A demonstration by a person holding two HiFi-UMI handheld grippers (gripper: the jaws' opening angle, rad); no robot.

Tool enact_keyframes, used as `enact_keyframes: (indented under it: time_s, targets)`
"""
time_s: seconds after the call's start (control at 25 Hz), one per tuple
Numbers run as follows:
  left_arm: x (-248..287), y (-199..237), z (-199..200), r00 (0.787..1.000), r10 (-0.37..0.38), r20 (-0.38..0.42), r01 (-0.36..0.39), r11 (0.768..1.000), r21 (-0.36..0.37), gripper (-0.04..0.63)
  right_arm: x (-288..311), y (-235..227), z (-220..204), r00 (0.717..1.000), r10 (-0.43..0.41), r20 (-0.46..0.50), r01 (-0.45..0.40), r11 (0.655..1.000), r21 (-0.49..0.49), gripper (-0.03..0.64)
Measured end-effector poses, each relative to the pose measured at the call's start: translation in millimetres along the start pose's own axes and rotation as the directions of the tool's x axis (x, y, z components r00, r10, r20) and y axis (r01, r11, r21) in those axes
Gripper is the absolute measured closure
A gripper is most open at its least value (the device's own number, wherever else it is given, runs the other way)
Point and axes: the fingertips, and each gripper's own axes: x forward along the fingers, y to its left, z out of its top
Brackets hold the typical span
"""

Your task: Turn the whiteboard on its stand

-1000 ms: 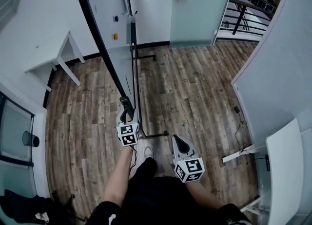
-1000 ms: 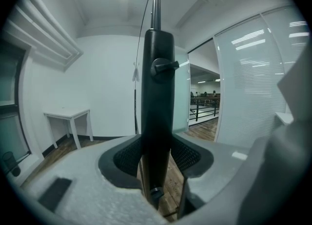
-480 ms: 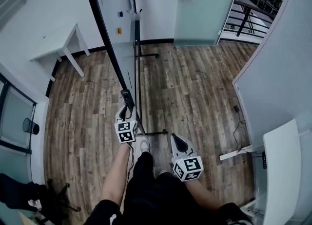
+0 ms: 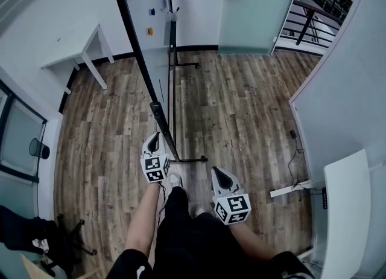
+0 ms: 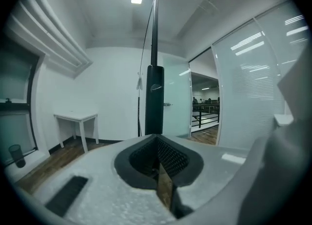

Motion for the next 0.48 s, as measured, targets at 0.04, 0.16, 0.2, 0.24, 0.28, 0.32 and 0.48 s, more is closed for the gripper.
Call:
enact_keyframes:
  time_s: [0.04,0.16,0.2,0.24,0.28,0.32,0.48]
  targets:
    - [-2.0,-0.7,-1.7,1.000,0.002,-0.003,-0.002,1.000,-0.008,0.583,1.7,0.1,-0.4,1.000,0.005,0.000,-0.005,1.000,0.000,0.603]
    - [-12.7,-2.4,-12.6,1.000,0.011,-0.022,-0.012,0.999,-0.031,0.583,4.8,3.1,-1.1,1.000,0.021,-0.001,-0.021,1.000,-0.003,0.603]
    - [-17.7,-3.4,-16.5,0.999,0.013,-0.030,-0.014,0.999,-0.034,0.583,5.1,4.9,-0.7,1.000,0.027,0.000,-0.027,1.000,-0.005,0.603]
    - [-23.0,-4.7,-19.3,0.999,0.015,-0.037,-0.016,0.999,-0.037,0.583,5.1,6.6,0.3,0.999,0.033,0.004,-0.033,0.999,-0.006,0.603]
    - [-28.8,-6.5,-20.5,0.999,0.017,-0.041,-0.019,0.999,-0.037,0.583,4.9,8.0,1.7,0.999,0.038,0.008,-0.038,0.999,-0.007,0.603]
    - [-34.7,-8.5,-20.6,0.999,0.020,-0.044,-0.022,0.999,-0.037,0.583,4.6,9.2,3.3,0.999,0.044,0.012,-0.044,0.999,-0.008,0.603]
    - [-60.1,-16.9,-14.1,0.998,0.032,-0.045,-0.034,0.998,-0.052,0.583,0.9,11.9,5.9,0.998,0.058,0.020,-0.057,0.998,-0.009,0.603]
